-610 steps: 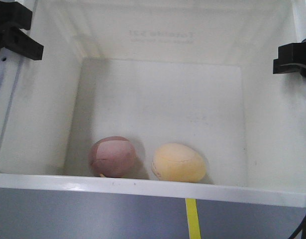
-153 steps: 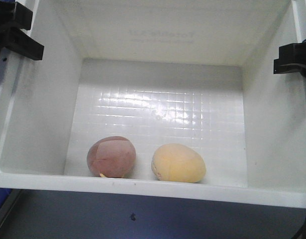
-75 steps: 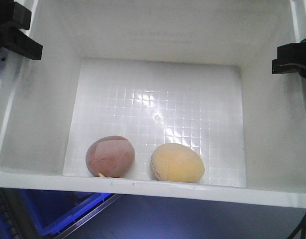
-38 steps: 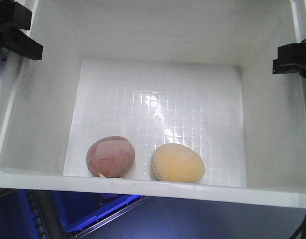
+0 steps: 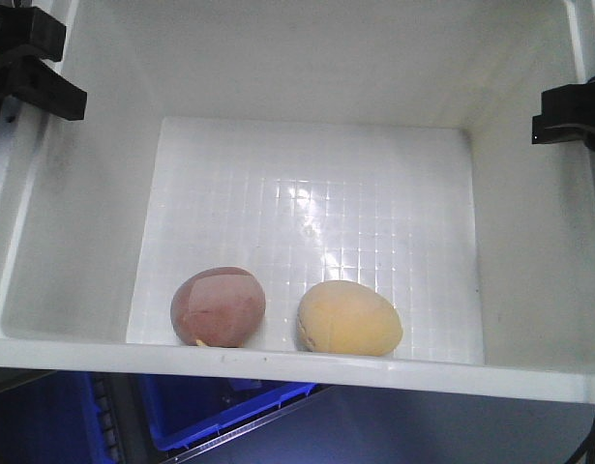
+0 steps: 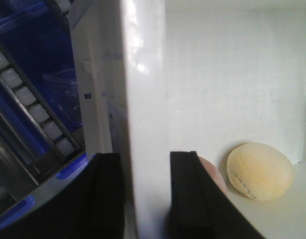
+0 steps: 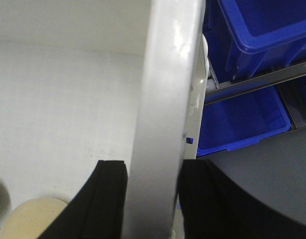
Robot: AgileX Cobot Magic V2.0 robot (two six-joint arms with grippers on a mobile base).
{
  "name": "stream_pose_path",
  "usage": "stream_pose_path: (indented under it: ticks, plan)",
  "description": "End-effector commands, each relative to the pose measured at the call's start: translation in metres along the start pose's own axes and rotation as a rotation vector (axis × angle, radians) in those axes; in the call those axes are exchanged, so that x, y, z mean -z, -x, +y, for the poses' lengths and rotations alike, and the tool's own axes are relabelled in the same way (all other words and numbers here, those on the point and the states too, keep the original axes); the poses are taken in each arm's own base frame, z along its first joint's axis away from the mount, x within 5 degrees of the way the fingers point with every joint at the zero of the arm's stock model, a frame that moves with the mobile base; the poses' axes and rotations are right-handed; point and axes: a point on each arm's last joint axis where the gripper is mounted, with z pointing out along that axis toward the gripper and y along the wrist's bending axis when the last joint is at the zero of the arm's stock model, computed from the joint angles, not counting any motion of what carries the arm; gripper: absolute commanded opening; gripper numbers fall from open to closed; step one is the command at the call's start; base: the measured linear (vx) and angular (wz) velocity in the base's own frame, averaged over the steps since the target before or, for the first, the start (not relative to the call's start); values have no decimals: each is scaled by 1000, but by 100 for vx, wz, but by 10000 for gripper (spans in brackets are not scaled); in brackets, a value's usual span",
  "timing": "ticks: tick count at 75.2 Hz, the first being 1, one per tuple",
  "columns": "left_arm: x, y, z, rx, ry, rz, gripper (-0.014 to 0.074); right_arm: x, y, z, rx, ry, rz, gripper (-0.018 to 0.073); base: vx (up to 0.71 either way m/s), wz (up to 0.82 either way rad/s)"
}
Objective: Place moving items into box and shelve
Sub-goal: 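Keep gripping the tote rims with both grippers as the base approaches the shelf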
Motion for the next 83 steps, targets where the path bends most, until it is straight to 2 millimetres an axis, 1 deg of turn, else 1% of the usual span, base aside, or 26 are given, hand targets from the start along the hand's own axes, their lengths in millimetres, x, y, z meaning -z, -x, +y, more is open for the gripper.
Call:
stream_pose_path:
  ticks: [1,37,83]
  plan:
    - [27,4,-16,10,-125,-138,-3,20,17,7,3,67,-188,-6,4,15]
    - [27,4,-16,10,-125,-138,-3,20,17,7,3,67,-188,-6,2,6]
    - [27,4,-16,10,-125,-138,-3,20,17,7,3,67,-188,-6,-5,-20]
